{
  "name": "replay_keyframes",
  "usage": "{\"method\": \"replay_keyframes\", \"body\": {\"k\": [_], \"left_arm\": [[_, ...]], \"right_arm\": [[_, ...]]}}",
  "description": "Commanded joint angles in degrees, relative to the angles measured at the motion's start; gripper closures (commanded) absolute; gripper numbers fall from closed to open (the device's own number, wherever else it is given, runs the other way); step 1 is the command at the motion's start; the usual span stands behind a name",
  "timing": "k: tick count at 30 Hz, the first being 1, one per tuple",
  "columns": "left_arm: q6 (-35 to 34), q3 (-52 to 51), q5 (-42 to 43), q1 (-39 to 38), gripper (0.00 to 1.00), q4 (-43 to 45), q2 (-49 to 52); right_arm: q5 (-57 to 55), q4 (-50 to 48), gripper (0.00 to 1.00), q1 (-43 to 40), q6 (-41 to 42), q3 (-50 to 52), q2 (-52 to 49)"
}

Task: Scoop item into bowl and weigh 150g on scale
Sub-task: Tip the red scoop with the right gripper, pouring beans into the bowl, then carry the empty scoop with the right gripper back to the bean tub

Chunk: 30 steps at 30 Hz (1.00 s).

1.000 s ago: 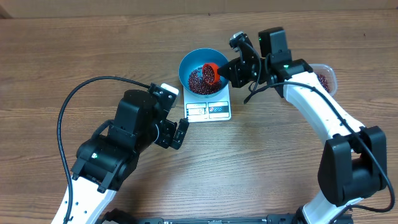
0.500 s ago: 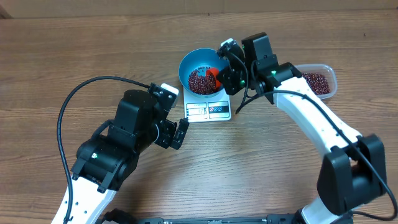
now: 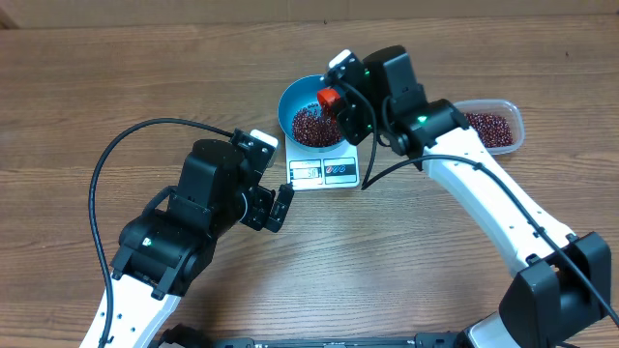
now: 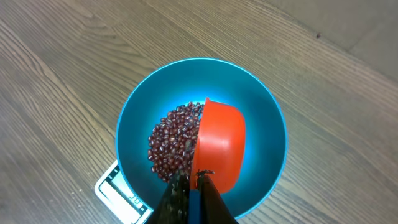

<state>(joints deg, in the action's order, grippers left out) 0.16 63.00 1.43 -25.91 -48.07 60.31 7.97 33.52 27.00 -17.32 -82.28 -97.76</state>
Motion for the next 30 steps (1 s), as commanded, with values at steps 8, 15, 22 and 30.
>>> {"method": "replay_keyframes", "body": {"k": [8, 15, 22, 30], "left_arm": [[-0.3, -0.2, -0.4, -0.4, 0.0, 0.1, -0.3], [-0.3, -0.2, -0.4, -0.4, 0.0, 0.1, -0.3], [-0.3, -0.2, -0.4, -0.4, 0.0, 0.1, -0.3], [-0.3, -0.2, -0.4, -0.4, 0.0, 0.1, -0.3]], "right_arm": [[-17.0, -0.2, 0.96, 6.6, -3.8, -1.5, 1.1], [-20.0, -0.1, 0.96, 7.5, -4.0, -1.5, 1.1], [-18.1, 0.4, 0.96, 7.5, -3.4, -1.5, 1.6], [-15.6, 2.9, 0.96, 6.6, -0.8, -1.5, 7.5]]}}
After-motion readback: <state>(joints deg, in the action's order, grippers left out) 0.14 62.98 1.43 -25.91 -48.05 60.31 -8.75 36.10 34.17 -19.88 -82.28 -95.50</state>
